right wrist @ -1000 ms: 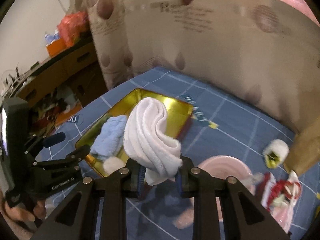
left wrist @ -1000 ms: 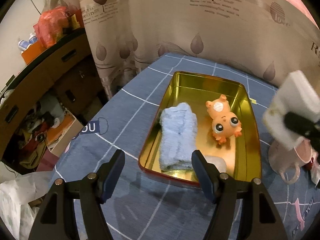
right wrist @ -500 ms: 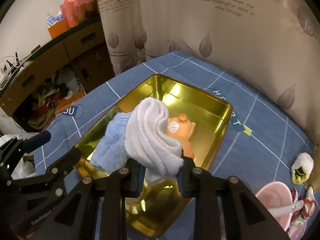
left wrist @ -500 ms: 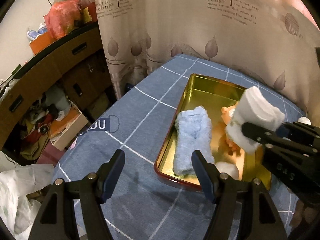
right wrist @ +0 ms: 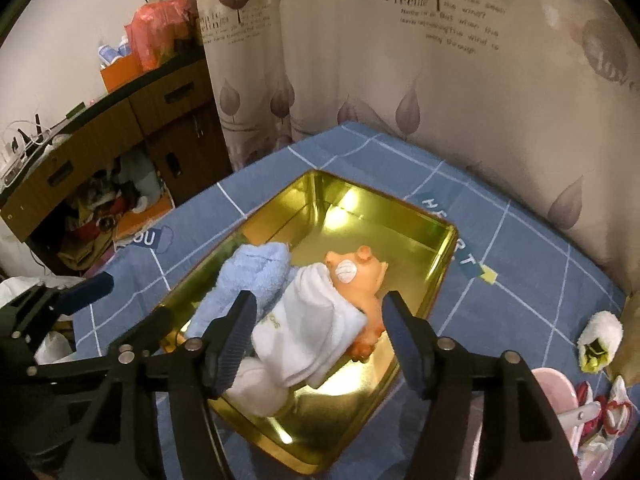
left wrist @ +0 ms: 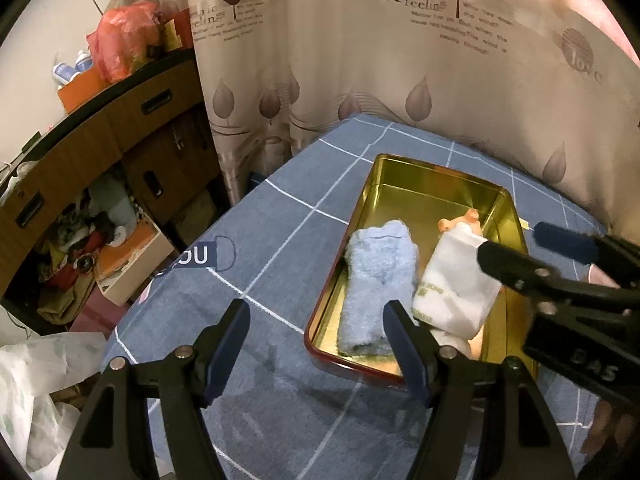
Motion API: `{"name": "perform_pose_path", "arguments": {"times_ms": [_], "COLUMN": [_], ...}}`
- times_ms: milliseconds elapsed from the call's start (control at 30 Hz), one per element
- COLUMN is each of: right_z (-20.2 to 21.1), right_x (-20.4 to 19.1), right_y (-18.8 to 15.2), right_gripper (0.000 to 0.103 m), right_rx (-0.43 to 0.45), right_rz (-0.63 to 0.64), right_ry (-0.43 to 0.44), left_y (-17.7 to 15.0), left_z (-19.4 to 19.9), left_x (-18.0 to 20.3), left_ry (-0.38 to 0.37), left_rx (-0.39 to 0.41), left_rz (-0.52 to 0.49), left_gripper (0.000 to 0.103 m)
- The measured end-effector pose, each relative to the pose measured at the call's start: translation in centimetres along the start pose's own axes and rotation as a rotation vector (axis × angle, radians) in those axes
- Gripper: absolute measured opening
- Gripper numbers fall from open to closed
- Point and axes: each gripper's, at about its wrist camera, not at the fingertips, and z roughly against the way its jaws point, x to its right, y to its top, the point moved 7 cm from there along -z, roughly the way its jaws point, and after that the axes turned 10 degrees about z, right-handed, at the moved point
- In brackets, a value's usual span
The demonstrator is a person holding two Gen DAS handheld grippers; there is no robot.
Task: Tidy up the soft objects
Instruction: 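Lower the right tool onto the black-and-gold patterned cloth and grasp it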
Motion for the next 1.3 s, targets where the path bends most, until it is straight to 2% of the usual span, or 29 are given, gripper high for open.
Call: {"name": "perform_pose_path", "arguments": {"times_ms": [233,367,500,633,933,1133,1300], "right_z": [3.3,6.3,9.6,13.0,17.9,18.1,17.1], "right_x": [0.8,2.4,4.8,8.5,18.1,22.1,23.1], "right_y": [-0.3,-1.8,-4.6,-8.6,-19.4,-25.5,-28.5], "right_gripper": [0.068,0.069,0.071,0.072,0.072,0.072,0.07], "right_rx": [0.041,0.071,0.082,0.073,-0.037,-0.117,-0.155], "right_rz": [-0.012,-0.046,-0.081,-0.129,-0.305,-0.404,-0.433], "right_ry": [-0.034,-0.051,-0.11,-0.21,-0.408,-0.465,-0.479], "left_y": [-0.1,-0.1,-0.3,-0.6,-1.2,-1.5,-1.6], "left_z": [0.0,0.1,0.5,0.7,1.7,2.7,4.0], "left_x": [-0.1,0.2,0.8,1.4,3.0,4.2,5.6], "left_ry": [-0.007,-0.009,-0.009,-0.006,-0.006,-0.015,-0.036], "left_rx": [0.004,0.002,0.013,0.02,0.046,0.07,0.096], "left_rz": [0.005,-0.002,-0.023,-0.048,-0.102,-0.141,-0.185], "left_gripper": [0.071,0.071,0.071,0.071,0.071,0.071,0.071]}}
